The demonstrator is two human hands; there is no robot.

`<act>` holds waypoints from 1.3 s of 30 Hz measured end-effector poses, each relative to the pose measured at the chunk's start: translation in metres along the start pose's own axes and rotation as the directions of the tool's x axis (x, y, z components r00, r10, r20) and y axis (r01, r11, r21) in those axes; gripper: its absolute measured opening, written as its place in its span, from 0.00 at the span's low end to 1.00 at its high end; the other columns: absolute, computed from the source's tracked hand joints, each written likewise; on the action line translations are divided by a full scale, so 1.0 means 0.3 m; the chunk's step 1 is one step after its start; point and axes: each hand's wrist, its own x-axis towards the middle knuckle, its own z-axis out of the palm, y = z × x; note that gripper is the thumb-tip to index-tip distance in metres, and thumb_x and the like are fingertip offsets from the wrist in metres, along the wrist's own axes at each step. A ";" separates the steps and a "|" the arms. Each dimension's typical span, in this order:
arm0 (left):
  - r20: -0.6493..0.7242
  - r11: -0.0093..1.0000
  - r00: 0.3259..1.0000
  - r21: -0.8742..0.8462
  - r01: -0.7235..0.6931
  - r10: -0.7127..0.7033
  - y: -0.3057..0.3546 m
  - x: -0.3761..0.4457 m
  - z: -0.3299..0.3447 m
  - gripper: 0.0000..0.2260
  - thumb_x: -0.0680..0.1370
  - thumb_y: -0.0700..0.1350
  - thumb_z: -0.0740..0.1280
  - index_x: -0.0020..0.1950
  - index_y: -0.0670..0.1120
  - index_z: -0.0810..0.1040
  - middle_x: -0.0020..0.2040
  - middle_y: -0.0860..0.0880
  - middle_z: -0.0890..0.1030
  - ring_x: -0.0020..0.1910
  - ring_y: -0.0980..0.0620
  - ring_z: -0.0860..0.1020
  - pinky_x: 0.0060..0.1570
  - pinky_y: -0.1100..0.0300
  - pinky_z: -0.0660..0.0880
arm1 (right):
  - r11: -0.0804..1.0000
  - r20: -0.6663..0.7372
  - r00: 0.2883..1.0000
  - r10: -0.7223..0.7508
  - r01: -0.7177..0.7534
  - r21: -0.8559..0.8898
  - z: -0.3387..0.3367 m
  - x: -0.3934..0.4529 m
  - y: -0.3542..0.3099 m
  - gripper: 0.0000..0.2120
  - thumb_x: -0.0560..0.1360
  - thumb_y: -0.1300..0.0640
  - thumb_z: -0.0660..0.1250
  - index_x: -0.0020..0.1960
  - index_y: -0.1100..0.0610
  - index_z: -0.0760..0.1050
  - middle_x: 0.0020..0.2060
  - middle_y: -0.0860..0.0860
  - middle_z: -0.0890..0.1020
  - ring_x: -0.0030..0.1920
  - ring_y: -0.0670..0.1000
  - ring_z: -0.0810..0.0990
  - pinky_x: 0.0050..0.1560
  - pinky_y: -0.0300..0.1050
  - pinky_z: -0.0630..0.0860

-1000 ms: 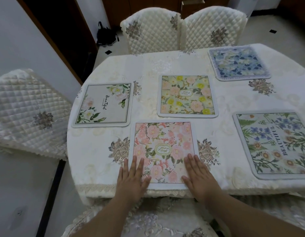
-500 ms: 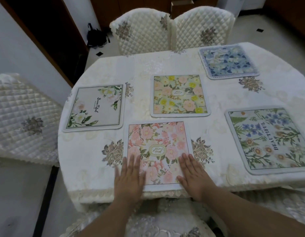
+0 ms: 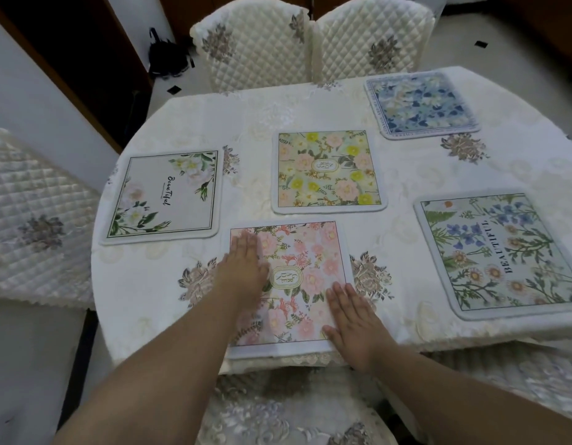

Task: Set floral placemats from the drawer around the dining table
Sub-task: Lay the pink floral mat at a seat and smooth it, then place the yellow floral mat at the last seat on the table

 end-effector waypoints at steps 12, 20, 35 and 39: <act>-0.059 0.982 0.982 -0.071 0.173 -0.177 0.016 0.045 0.014 0.30 0.84 0.58 0.40 0.82 0.44 0.36 0.82 0.46 0.36 0.81 0.46 0.35 0.79 0.43 0.42 | 0.995 -0.192 0.979 0.064 -0.047 0.092 -0.026 0.002 -0.026 0.32 0.81 0.39 0.47 0.82 0.47 0.47 0.81 0.47 0.47 0.81 0.51 0.47 0.79 0.51 0.48; -0.182 0.984 0.968 0.007 0.177 -0.173 0.035 0.030 0.121 0.32 0.82 0.62 0.37 0.81 0.48 0.34 0.82 0.49 0.35 0.79 0.50 0.31 0.78 0.43 0.35 | 0.979 -0.319 0.944 0.082 -0.018 0.201 -0.240 0.322 -0.052 0.28 0.82 0.47 0.52 0.80 0.57 0.57 0.79 0.54 0.59 0.79 0.53 0.54 0.80 0.47 0.46; -0.215 0.986 0.962 -0.031 0.164 -0.166 0.042 0.041 0.135 0.32 0.82 0.60 0.40 0.82 0.48 0.36 0.82 0.48 0.36 0.80 0.49 0.32 0.78 0.44 0.34 | 0.986 -0.276 0.955 0.110 -0.070 0.150 -0.302 0.471 0.159 0.31 0.82 0.42 0.51 0.82 0.52 0.52 0.81 0.46 0.50 0.80 0.49 0.51 0.79 0.49 0.54; -0.205 0.982 0.970 -0.160 0.099 -0.131 0.113 0.129 0.066 0.30 0.83 0.55 0.49 0.83 0.47 0.48 0.83 0.44 0.48 0.82 0.47 0.43 0.80 0.49 0.43 | 0.885 -0.451 0.814 0.366 -0.153 0.441 -0.397 0.488 0.216 0.20 0.80 0.46 0.62 0.70 0.49 0.74 0.77 0.52 0.63 0.75 0.58 0.60 0.71 0.58 0.66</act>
